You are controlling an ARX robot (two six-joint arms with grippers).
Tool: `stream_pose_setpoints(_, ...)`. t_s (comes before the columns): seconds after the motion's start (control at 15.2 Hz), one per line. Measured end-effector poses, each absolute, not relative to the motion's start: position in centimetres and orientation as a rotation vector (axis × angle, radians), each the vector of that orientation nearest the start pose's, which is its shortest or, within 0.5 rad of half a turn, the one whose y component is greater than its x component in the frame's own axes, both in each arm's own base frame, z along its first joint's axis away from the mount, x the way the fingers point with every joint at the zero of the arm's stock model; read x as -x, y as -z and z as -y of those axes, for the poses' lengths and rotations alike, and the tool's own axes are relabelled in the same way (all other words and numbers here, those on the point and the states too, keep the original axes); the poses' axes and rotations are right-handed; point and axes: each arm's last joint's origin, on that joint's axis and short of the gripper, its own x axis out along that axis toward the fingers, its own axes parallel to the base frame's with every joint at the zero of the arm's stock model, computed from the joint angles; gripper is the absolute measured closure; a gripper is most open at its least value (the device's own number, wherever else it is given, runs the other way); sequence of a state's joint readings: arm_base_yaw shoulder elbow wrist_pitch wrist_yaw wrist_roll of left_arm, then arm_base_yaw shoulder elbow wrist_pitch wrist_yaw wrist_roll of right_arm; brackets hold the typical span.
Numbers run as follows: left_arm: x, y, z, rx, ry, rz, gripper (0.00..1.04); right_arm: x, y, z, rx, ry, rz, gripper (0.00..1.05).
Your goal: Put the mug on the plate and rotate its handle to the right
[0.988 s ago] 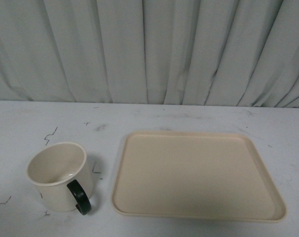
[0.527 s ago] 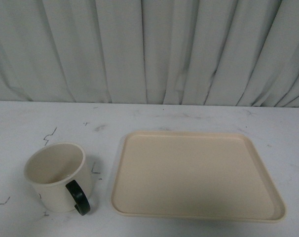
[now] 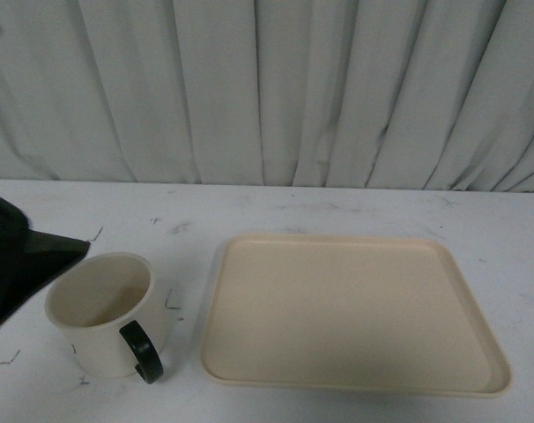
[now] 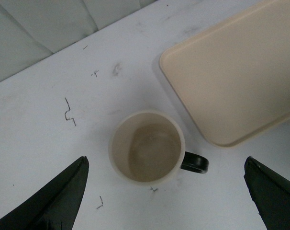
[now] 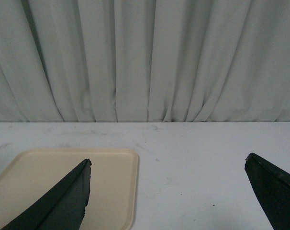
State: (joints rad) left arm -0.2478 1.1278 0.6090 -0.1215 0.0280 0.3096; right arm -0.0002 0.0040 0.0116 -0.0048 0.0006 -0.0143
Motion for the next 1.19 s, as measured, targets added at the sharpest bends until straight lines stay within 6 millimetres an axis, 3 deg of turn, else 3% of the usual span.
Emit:
stream_pose_setpoints(0.33, -26.0, -17.8, 7.3, -0.385, 0.323, -0.774, 0.07, -9.7, -16.7, 0.0, 0.014, 0.001, 0.003, 0.06)
stream_pose_setpoints(0.79, -29.5, -16.4, 5.2, -0.253, 0.220, -0.853, 0.07, -9.7, -16.7, 0.0, 0.014, 0.001, 0.004, 0.06)
stream_pose_setpoints(0.99, -30.7, -13.8, 3.8, -0.203, 0.147, -0.925, 0.07, -9.7, -16.7, 0.0, 0.014, 0.000, 0.004, 0.06)
stream_pose_setpoints(1.05, -30.7, -13.6, 3.8, -0.205, 0.131, -0.930, 0.24, -9.7, -16.7, 0.0, 0.014, 0.001, 0.004, 0.06)
stream_pose_setpoints(1.19, -30.8, -12.9, 3.6, -0.184, 0.113, -0.959, 0.47, -9.7, -16.7, 0.0, 0.014, 0.001, 0.004, 0.06)
